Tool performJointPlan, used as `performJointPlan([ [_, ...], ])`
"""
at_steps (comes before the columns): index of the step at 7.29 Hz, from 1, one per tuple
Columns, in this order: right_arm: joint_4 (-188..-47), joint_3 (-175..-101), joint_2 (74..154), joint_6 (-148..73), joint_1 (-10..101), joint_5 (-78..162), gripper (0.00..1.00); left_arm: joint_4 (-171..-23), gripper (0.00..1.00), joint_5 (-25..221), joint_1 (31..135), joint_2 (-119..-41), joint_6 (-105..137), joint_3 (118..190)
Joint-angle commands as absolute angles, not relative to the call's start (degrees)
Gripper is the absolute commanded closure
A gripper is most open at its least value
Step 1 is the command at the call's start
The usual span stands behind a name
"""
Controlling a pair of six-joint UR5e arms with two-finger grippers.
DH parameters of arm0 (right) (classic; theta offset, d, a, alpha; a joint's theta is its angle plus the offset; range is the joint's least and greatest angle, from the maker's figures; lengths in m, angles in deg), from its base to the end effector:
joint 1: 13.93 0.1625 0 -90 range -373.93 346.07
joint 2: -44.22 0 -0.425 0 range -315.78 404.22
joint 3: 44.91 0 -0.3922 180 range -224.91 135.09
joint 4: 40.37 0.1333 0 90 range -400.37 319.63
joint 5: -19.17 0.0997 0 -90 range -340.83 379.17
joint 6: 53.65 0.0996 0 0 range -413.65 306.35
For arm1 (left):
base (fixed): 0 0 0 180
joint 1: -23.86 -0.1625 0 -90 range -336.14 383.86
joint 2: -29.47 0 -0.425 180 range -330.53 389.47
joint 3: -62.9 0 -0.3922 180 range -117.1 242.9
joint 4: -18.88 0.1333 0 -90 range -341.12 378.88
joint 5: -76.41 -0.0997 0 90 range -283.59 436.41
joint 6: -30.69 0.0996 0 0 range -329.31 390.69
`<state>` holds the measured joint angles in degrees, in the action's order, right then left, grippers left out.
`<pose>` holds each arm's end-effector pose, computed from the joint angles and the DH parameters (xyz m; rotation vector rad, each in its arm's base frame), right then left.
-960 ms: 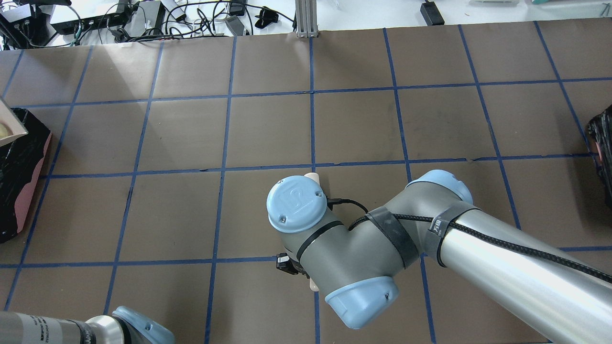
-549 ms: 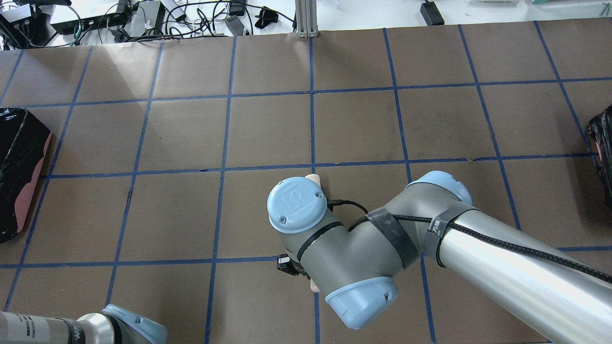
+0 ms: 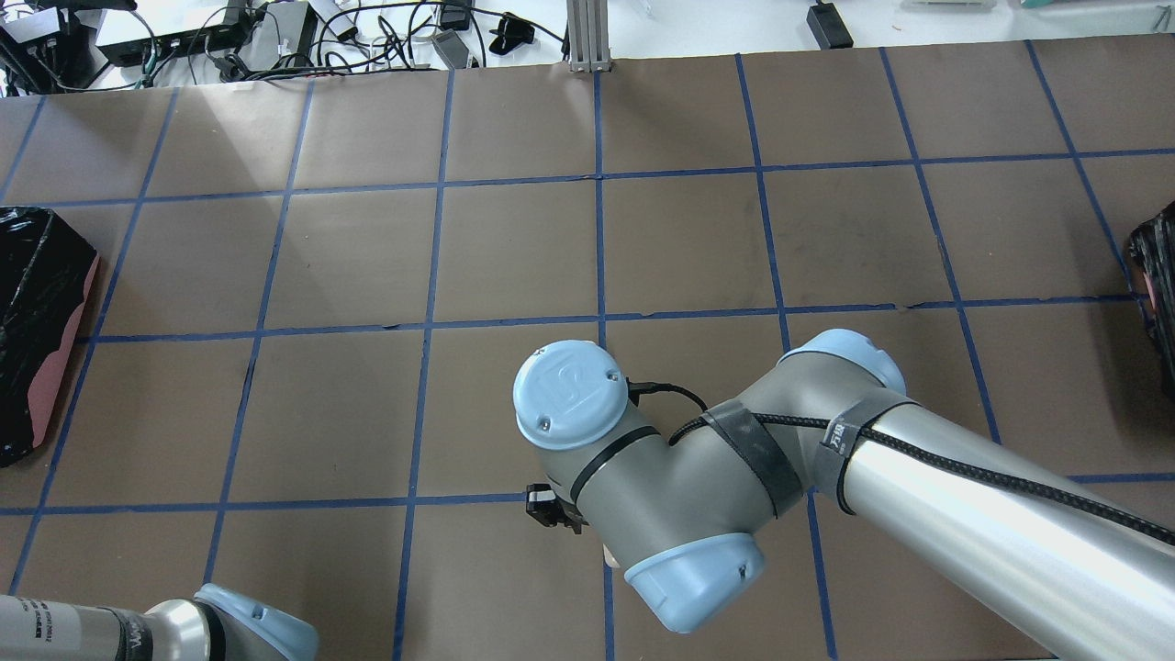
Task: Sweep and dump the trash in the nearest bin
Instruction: 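Tip the dustpan over the trash bag while the right gripper sets down the brush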
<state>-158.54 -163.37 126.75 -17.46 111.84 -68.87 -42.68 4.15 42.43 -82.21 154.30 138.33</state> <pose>0.3787 -0.2918 0.2417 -0.0149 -3.0832 -0.2002 0.5864 -0.3696 0.4568 1.2645 2.4011 -0.3528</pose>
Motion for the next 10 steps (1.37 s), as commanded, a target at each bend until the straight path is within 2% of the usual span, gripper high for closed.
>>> performJointPlan([
  [1, -158.7, -163.1, 126.8, -17.3, 111.8, -69.1, 0.27, -32.4, 1.00, 2.9, 43.5, -82.6, 159.6, 142.3],
  [2, -158.9, -161.3, 127.6, -17.8, 111.5, -70.0, 0.26, -30.8, 1.00, 2.1, 44.0, -82.1, 162.1, 143.4],
  [3, -158.2, -156.8, 128.4, -18.1, 111.4, -70.4, 0.21, -29.0, 1.00, 1.3, 45.3, -81.6, 166.0, 143.4],
  [5, -142.9, -141.8, 129.6, -18.6, 111.4, -70.5, 0.17, -27.8, 1.00, -2.5, 47.0, -80.7, 170.5, 143.3],
  [6, -139.4, -137.8, 129.3, -20.7, 110.6, -70.2, 0.16, -26.6, 1.00, -2.4, 47.0, -80.1, 172.4, 143.5],
  [10, -138.4, -137.1, 131.6, -31.5, 101.9, -70.6, 0.02, -27.8, 1.00, -2.7, 49.2, -76.5, 172.2, 143.5],
])
